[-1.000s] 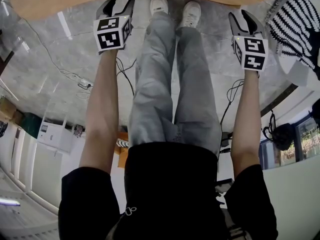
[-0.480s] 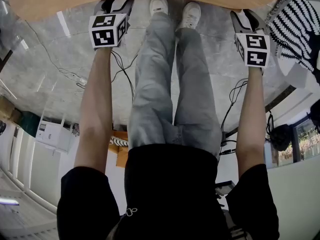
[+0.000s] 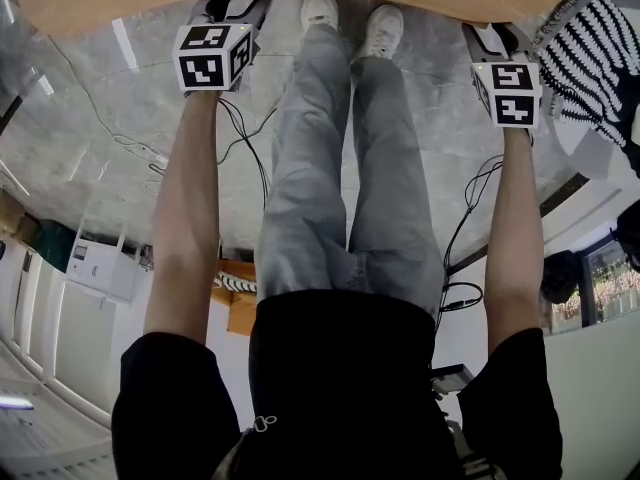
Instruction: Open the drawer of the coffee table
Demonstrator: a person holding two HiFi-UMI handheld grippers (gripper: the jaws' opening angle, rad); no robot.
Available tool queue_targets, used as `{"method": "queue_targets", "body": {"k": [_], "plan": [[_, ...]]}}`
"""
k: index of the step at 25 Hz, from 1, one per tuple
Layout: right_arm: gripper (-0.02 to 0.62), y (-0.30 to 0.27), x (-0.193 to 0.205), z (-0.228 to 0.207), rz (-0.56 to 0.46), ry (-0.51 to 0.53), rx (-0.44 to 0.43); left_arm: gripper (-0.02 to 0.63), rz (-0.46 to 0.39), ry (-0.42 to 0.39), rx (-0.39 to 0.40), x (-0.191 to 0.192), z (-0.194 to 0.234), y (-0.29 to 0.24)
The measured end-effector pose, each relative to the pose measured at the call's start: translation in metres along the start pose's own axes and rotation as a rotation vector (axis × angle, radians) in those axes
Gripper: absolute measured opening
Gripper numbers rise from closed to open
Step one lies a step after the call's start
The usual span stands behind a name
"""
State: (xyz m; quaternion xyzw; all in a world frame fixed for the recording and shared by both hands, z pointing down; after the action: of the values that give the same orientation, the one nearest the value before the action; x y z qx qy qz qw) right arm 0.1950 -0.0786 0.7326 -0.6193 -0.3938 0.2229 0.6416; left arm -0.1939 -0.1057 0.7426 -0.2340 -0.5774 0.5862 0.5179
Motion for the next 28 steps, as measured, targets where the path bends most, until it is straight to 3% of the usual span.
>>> {"method": "queue_targets", "body": {"k": [7,15,28], "plan": [[0.15,0.0,-0.002,0.002,0.038,0.006,0.037,0.207,0.007,0.003,-0.006,0.0,0.0,0.0],[0.13,0.004,-0.002,0.007,0.104,0.108,0.058,0.199,0.028,-0.004,-0.012,0.001,-0.002,0.006],[0.12,0.01,0.036,0.049,0.185,0.205,-0.001,0.192,0.122,-0.014,0.004,0.054,-0.021,0.021]]}}
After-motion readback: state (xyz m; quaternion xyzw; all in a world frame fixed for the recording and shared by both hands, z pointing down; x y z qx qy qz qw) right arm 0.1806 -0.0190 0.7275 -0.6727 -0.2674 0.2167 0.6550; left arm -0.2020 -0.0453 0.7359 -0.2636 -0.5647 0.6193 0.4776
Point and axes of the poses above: the fingertips, and each gripper's own axes: y backward along the fingers, z to its left, x out of its underside, the point moved 7 cm from there along y, backward along the fingers, and after that the axes turned 8 degrees about z, right-handed, at the moved point
